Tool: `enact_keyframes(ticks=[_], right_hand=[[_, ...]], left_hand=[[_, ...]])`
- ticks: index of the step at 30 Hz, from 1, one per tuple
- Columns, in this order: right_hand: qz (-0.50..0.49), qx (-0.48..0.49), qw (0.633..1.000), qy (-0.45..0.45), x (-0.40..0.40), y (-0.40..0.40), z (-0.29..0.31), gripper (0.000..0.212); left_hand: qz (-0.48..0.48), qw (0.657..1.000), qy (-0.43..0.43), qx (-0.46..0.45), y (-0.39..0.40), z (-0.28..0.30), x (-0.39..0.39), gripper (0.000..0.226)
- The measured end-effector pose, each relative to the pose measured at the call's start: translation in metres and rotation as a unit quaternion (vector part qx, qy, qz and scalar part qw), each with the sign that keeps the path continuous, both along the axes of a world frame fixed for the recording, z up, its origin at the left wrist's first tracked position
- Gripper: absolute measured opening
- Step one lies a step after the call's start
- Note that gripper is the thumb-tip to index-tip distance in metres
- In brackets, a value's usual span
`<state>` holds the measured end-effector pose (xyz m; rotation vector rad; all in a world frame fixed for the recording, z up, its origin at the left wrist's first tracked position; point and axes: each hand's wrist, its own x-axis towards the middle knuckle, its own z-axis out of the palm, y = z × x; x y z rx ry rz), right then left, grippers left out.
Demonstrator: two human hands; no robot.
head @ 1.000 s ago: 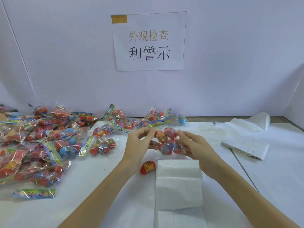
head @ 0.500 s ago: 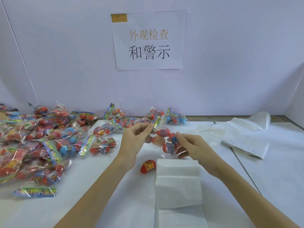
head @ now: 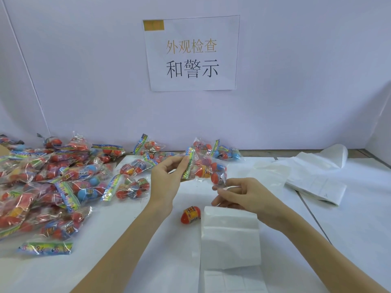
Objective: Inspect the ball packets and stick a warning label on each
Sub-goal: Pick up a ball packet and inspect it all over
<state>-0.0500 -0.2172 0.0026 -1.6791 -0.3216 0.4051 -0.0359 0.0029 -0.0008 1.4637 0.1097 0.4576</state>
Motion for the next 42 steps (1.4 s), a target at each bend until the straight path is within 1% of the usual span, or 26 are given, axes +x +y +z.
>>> enact_keyframes(ticks=[3, 7, 10, 11, 12, 14, 15, 17, 18, 19, 20, 22, 24, 25, 27, 28, 29, 30, 31, 32, 34, 36, 37, 39, 40, 42], right_hand=[[-0.01, 0.016, 1.0, -0.007, 0.001, -0.003, -0.001, 0.019], [-0.026, 0.01, 0.999, -0.021, 0.001, -0.005, 0.003, 0.019], [-0.122, -0.016, 0.991, -0.056, 0.002, -0.002, 0.001, 0.02], [-0.15, -0.009, 0.987, -0.059, 0.003, -0.002, 0.001, 0.019], [-0.163, 0.015, 0.986, -0.045, 0.003, -0.002, 0.001, 0.018], [-0.146, 0.121, 0.981, 0.03, 0.004, -0.004, 0.003, 0.017], [-0.132, 0.196, 0.968, 0.083, 0.005, -0.005, 0.005, 0.017], [-0.113, 0.332, 0.921, 0.171, 0.008, -0.01, 0.009, 0.025], [-0.108, 0.371, 0.903, 0.189, 0.01, -0.014, 0.01, 0.032], [-0.104, 0.383, 0.898, 0.193, 0.012, -0.016, 0.011, 0.036], [-0.1, 0.369, 0.905, 0.185, 0.014, -0.018, 0.011, 0.037], [-0.102, 0.31, 0.935, 0.141, 0.016, -0.019, 0.009, 0.04], [-0.107, 0.271, 0.952, 0.091, 0.019, -0.018, 0.004, 0.046], [-0.103, 0.264, 0.956, 0.076, 0.018, -0.016, 0.003, 0.044], [-0.089, 0.247, 0.964, 0.054, 0.017, -0.014, 0.0, 0.038], [-0.083, 0.237, 0.967, 0.049, 0.016, -0.013, 0.0, 0.033], [-0.084, 0.229, 0.969, 0.047, 0.015, -0.012, -0.001, 0.028], [-0.089, 0.222, 0.97, 0.045, 0.015, -0.011, -0.001, 0.025], [-0.097, 0.211, 0.972, 0.04, 0.014, -0.009, -0.002, 0.024], [-0.106, 0.193, 0.975, 0.03, 0.012, -0.007, -0.002, 0.025], [-0.121, 0.149, 0.981, 0.001, 0.01, -0.005, -0.002, 0.03], [-0.119, 0.129, 0.984, -0.022, 0.009, -0.006, -0.002, 0.034], [-0.122, 0.145, 0.982, -0.021, 0.01, -0.009, -0.001, 0.034], [-0.145, 0.221, 0.964, 0.009, 0.014, -0.017, 0.002, 0.033], [-0.155, 0.245, 0.957, 0.018, 0.015, -0.021, 0.004, 0.032], [-0.162, 0.221, 0.962, 0.009, 0.016, -0.027, 0.006, 0.031]], left_hand=[[-0.011, 1.0, -0.01, -0.002, 0.002, 0.003, -0.001, 0.007], [-0.047, 0.999, -0.005, -0.02, 0.003, 0.008, 0.0, 0.012], [-0.121, 0.992, 0.023, -0.034, 0.0, 0.008, -0.003, 0.019], [-0.141, 0.989, 0.035, -0.024, 0.0, 0.007, -0.002, 0.016], [-0.16, 0.986, 0.046, -0.02, 0.0, 0.008, -0.003, 0.014], [-0.199, 0.978, 0.047, -0.04, 0.0, 0.008, -0.004, 0.019], [-0.223, 0.973, 0.034, -0.057, 0.001, 0.008, -0.004, 0.017], [-0.243, 0.968, 0.006, -0.054, 0.003, 0.007, -0.002, 0.014], [-0.247, 0.968, -0.012, -0.041, 0.003, 0.007, -0.002, 0.016], [-0.251, 0.967, -0.027, -0.034, 0.004, 0.006, -0.003, 0.022], [-0.259, 0.965, -0.033, -0.033, 0.003, 0.006, -0.003, 0.026], [-0.288, 0.956, -0.03, -0.041, 0.003, 0.005, -0.005, 0.023], [-0.301, 0.952, -0.01, -0.06, -0.001, 0.005, -0.005, 0.032], [-0.286, 0.957, 0.006, -0.053, -0.003, 0.006, -0.005, 0.035], [-0.216, 0.976, 0.038, 0.002, -0.006, 0.005, -0.005, 0.032], [-0.186, 0.981, 0.053, 0.025, -0.007, 0.004, -0.006, 0.039], [-0.171, 0.983, 0.063, 0.033, -0.008, 0.002, -0.006, 0.05], [-0.164, 0.984, 0.07, 0.028, -0.008, 0.001, -0.005, 0.059], [-0.165, 0.983, 0.076, 0.017, -0.007, 0.0, -0.003, 0.063], [-0.17, 0.982, 0.079, 0.009, -0.006, 0.0, -0.002, 0.059], [-0.179, 0.981, 0.072, 0.018, -0.007, 0.003, -0.004, 0.042], [-0.154, 0.986, 0.062, 0.032, -0.007, 0.003, -0.004, 0.032], [-0.14, 0.989, 0.053, 0.02, -0.005, 0.002, -0.003, 0.026], [-0.113, 0.992, 0.034, -0.038, 0.001, 0.003, 0.0, 0.015], [-0.097, 0.993, 0.03, -0.067, 0.006, 0.004, 0.002, 0.012], [-0.081, 0.992, 0.028, -0.096, 0.016, 0.008, 0.003, 0.009]])
